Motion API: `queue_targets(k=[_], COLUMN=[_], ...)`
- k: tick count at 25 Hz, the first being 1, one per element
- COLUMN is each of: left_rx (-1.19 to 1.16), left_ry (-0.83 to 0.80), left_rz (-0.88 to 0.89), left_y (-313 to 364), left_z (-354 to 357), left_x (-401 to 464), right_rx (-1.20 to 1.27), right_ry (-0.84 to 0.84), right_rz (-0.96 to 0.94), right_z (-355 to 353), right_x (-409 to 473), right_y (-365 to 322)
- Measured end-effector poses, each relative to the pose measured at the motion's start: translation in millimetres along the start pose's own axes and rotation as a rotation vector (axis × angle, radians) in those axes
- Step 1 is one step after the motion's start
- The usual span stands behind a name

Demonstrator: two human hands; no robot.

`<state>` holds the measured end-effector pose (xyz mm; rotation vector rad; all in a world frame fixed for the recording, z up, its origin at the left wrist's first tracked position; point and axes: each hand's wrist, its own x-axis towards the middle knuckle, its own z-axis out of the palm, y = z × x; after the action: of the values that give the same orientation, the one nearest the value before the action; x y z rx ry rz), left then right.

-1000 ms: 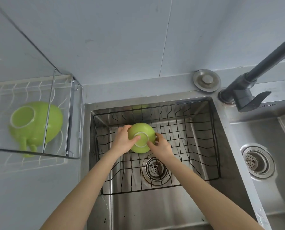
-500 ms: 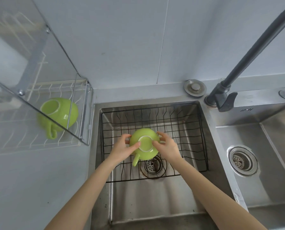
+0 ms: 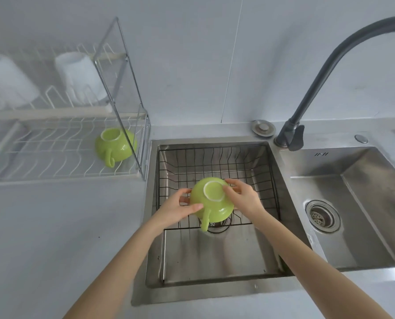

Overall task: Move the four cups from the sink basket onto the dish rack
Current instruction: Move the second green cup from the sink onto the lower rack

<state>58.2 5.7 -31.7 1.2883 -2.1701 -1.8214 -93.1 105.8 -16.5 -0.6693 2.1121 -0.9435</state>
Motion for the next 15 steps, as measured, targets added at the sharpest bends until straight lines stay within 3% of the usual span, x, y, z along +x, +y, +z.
queue_targets(k=[15], left_rx=[-0.03], left_ry=[0.113], left_rz=[0.057], left_y=[-46.7], left_z=[-89.9], left_x=[-77.5], right_rx=[-0.253], right_ry=[-0.112], right_rz=[-0.201], right_z=[92.5], right_x=[-76.5], right_y=[-57.1])
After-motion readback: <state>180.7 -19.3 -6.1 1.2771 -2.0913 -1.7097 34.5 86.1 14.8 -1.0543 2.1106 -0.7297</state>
